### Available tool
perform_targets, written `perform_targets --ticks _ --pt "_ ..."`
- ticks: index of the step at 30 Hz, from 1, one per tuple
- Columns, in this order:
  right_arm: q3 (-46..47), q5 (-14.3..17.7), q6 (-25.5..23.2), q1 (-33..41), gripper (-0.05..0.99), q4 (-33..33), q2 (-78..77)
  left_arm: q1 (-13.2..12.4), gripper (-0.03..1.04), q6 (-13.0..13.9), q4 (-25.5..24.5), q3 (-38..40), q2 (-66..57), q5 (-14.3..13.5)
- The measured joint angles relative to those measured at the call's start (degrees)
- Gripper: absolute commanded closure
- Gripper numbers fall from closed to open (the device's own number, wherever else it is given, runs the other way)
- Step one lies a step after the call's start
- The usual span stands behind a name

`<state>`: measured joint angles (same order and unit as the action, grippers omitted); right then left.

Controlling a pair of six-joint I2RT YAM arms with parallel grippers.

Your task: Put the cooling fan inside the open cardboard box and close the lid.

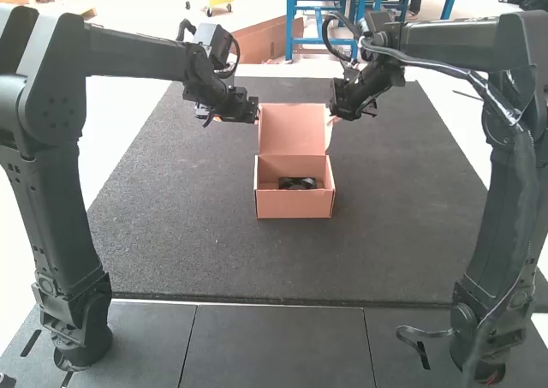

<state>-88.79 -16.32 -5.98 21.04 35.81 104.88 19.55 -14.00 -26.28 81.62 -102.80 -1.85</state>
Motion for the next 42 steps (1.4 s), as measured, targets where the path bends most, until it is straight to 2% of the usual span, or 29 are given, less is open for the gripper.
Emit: perform_targets --ticks 11,24,35,42 --pt "4.57 0.68 0.02 1.38 0.94 -0.07 -3.21 0.66 0.04 0.0 -0.81 -0.5 3.1 0.0" --pt "9.53 1.11 0.02 1.73 0.94 0.28 -6.45 1.09 0.04 0.0 -0.68 -7.61 8.09 0.22" --pt "13.64 1.31 0.02 2.73 0.94 0.37 -8.59 1.11 0.04 0.0 -0.33 -8.33 10.14 3.48" --pt "14.49 1.31 0.0 2.73 0.94 0.33 -8.59 2.32 0.04 -0.02 -0.44 -8.31 10.25 5.6"
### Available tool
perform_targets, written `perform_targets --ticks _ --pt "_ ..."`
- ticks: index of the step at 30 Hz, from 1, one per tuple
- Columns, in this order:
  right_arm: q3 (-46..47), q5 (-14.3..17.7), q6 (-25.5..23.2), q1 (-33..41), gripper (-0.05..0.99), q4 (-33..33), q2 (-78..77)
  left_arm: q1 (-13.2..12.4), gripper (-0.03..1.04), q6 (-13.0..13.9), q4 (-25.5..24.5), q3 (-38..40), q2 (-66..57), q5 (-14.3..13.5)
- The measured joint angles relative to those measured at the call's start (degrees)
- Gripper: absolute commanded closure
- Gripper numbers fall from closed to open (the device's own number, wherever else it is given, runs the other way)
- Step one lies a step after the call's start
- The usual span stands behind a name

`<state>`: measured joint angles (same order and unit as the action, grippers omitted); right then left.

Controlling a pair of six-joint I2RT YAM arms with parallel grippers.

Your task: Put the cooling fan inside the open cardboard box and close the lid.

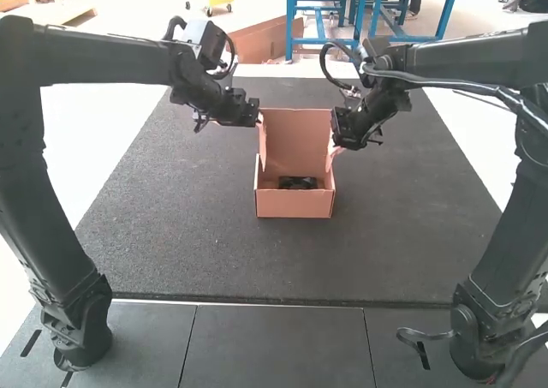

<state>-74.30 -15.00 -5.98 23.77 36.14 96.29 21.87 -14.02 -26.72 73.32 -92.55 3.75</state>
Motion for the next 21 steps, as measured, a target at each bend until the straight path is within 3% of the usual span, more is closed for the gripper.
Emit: perform_targets --ticks 15,21 --pt "1.88 0.04 0.63 1.14 0.94 0.81 -0.04 0.68 0.04 0.22 -0.87 -5.33 3.76 1.07" --pt "4.35 1.99 1.73 2.64 0.94 1.11 -0.07 1.29 0.04 0.31 -0.94 -8.33 6.12 1.62"
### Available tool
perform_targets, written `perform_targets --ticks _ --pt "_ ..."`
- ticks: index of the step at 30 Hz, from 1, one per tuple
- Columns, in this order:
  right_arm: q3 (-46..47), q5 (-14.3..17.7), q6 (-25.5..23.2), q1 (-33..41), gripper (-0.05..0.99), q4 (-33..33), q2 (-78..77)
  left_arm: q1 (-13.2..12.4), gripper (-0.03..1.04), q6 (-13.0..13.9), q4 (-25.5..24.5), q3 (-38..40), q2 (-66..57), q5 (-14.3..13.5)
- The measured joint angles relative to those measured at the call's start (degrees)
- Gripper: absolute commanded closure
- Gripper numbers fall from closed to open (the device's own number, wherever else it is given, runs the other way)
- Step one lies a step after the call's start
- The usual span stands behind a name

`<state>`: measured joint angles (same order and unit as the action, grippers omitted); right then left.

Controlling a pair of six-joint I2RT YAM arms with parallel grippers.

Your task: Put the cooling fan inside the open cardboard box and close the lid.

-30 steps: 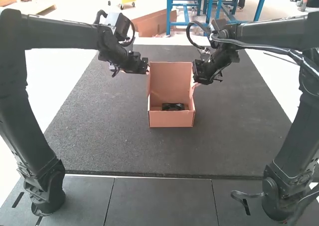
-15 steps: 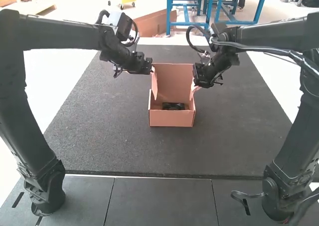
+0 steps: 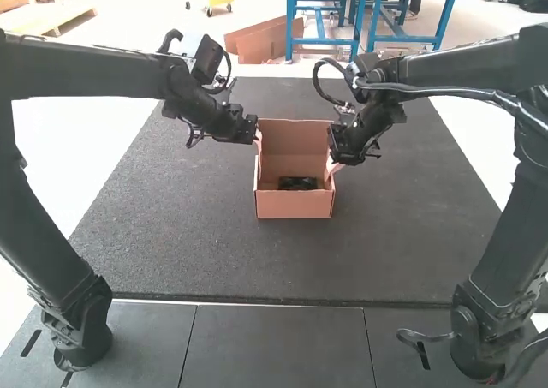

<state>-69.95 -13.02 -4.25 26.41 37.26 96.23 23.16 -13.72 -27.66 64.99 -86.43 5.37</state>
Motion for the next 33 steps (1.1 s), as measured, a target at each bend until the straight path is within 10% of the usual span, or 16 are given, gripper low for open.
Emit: perform_targets --ticks 12,19,23,33 --pt "1.11 5.31 3.19 1.14 0.91 0.35 0.0 0.0 0.04 0.76 -2.93 -3.76 4.26 0.33" --pt "1.11 6.32 3.72 1.22 0.48 0.42 0.02 0.0 0.04 2.12 -6.12 -3.78 6.25 0.02" --pt "1.05 6.4 3.87 1.22 0.05 1.49 0.0 -0.09 0.04 2.78 -6.84 -3.76 6.88 -1.7" --pt "0.17 5.29 4.26 1.2 0.02 5.27 -1.97 -4.79 0.04 3.41 -1.55 -2.34 6.51 -10.16"
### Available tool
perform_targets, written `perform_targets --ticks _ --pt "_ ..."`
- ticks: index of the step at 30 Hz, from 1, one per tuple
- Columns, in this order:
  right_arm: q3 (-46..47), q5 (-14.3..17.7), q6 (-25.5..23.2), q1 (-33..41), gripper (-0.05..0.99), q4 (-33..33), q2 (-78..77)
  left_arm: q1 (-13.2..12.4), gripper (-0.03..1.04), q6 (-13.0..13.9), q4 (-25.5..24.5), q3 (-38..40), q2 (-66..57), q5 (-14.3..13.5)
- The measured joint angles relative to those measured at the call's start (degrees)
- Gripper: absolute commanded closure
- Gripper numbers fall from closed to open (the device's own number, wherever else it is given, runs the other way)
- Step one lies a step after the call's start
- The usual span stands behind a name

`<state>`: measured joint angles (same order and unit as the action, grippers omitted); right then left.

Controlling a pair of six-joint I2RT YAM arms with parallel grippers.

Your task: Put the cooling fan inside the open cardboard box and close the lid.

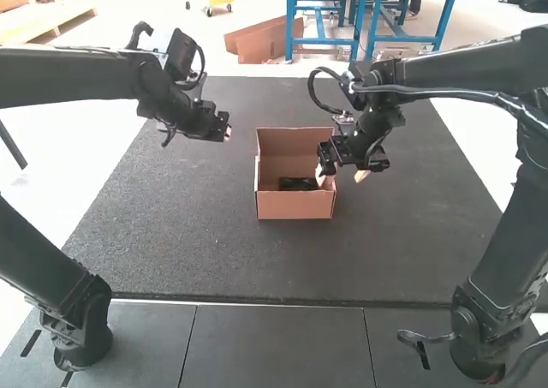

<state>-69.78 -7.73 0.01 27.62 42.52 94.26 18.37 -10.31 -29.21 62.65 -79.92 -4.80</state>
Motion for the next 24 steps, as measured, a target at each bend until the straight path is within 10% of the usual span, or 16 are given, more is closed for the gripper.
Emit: perform_targets --ticks 24 --pt "11.78 5.49 2.8 -2.99 0.02 -23.63 -26.23 10.38 0.04 0.5 1.86 19.34 -18.62 -2.08"
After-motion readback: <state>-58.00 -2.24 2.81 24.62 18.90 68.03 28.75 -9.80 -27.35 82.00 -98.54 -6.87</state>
